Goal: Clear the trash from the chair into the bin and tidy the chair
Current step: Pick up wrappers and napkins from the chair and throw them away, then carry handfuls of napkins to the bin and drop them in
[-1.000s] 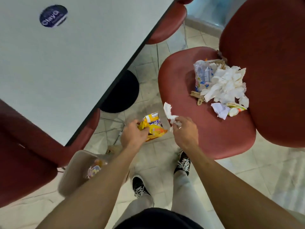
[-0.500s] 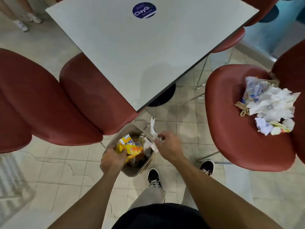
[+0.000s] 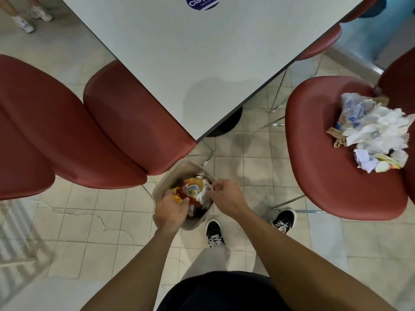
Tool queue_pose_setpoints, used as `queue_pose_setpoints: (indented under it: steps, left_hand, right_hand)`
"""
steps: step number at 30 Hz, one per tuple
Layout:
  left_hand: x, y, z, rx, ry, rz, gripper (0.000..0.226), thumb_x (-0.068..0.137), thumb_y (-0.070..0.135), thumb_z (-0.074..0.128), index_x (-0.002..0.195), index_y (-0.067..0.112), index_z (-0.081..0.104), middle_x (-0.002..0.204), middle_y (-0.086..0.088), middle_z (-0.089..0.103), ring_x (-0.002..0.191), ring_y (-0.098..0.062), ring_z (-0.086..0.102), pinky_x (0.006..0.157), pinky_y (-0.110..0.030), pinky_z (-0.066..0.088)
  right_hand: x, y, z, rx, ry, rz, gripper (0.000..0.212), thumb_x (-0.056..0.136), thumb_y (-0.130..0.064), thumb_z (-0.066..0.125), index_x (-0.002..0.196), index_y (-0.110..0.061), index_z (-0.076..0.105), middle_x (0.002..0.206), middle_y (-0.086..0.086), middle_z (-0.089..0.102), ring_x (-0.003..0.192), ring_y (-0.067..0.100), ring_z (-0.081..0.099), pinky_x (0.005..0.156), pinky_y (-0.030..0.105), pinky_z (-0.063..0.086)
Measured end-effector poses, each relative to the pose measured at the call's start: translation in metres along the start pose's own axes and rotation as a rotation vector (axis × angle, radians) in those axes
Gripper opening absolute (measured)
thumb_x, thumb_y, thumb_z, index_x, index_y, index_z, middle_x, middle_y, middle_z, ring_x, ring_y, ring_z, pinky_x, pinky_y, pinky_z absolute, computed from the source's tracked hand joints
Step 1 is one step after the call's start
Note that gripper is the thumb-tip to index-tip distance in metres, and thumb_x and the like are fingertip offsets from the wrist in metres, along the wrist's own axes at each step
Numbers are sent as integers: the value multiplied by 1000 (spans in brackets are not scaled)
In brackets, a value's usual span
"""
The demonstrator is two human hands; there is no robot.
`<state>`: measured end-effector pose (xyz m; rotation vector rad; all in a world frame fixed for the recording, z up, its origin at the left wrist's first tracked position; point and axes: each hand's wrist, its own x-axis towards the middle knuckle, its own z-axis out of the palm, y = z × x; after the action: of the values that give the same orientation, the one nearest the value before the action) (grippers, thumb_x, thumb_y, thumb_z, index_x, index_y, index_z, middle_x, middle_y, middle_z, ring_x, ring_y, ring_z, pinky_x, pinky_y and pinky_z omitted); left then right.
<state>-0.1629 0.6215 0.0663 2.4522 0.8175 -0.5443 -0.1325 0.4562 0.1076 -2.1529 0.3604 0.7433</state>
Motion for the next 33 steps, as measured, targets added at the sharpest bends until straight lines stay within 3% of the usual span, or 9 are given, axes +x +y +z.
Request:
queue_pose_setpoints:
  steps: [5, 8, 11, 14, 18, 22, 29, 33]
  left_hand:
    - [-3, 31, 13, 29, -33, 140, 35, 81, 43, 66, 112, 31, 56, 116, 2, 59, 105, -23, 57, 85, -37, 50]
    - [-6, 59, 22, 3, -95, 243, 32, 80, 38, 68, 110, 29, 59, 113, 2, 57, 104, -22, 57, 87, -35, 48]
    - [-5, 89, 36, -21, -202, 337, 26, 76, 35, 69, 100, 32, 60, 109, 3, 61, 100, -19, 58, 91, -38, 50]
    - [-12, 125, 52, -23, -267, 379, 32, 80, 31, 71, 110, 29, 60, 112, 4, 59, 102, -15, 56, 92, -35, 49]
    - [-24, 180, 81, 15, -295, 472, 38, 81, 32, 72, 116, 28, 59, 114, 3, 59, 106, -15, 55, 94, -35, 48]
    - [-41, 239, 115, 80, -368, 533, 41, 84, 29, 71, 122, 26, 57, 118, 3, 56, 110, -15, 54, 96, -32, 46]
    - [-67, 343, 192, 152, -448, 634, 39, 79, 27, 70, 117, 28, 59, 110, 5, 57, 101, -17, 57, 89, -30, 47]
    - [-82, 403, 245, 220, -507, 709, 38, 79, 31, 74, 115, 28, 60, 106, 3, 57, 99, -17, 59, 90, -35, 50]
  right_hand:
    - [-1, 19, -20, 28, 37, 36, 28, 92, -22, 60, 119, -17, 63, 116, 2, 64, 100, 16, 61, 78, 20, 44]
    - [-1, 33, -41, 65, 61, 42, 31, 93, -21, 59, 124, -17, 60, 114, 1, 61, 82, 9, 57, 62, 12, 42]
    - [3, 49, -66, 88, 102, 64, 31, 92, -22, 59, 123, -18, 60, 115, 3, 64, 92, 14, 59, 81, 24, 48]
    - [9, 72, -97, 122, 138, 90, 30, 91, -22, 60, 120, -18, 61, 111, 4, 65, 85, 12, 56, 77, 21, 42]
    - [15, 108, -146, 173, 193, 143, 28, 89, -21, 60, 117, -17, 64, 110, 6, 67, 102, 20, 62, 83, 23, 44]
    - [20, 156, -201, 228, 253, 227, 31, 87, -23, 61, 117, -19, 65, 111, 5, 67, 107, 22, 61, 90, 26, 45]
    - [32, 252, -293, 282, 357, 311, 32, 86, -20, 62, 118, -17, 66, 118, 6, 68, 112, 25, 61, 100, 36, 47]
    - [48, 312, -340, 314, 419, 359, 34, 88, -20, 62, 121, -18, 64, 124, 4, 65, 117, 22, 57, 103, 34, 44]
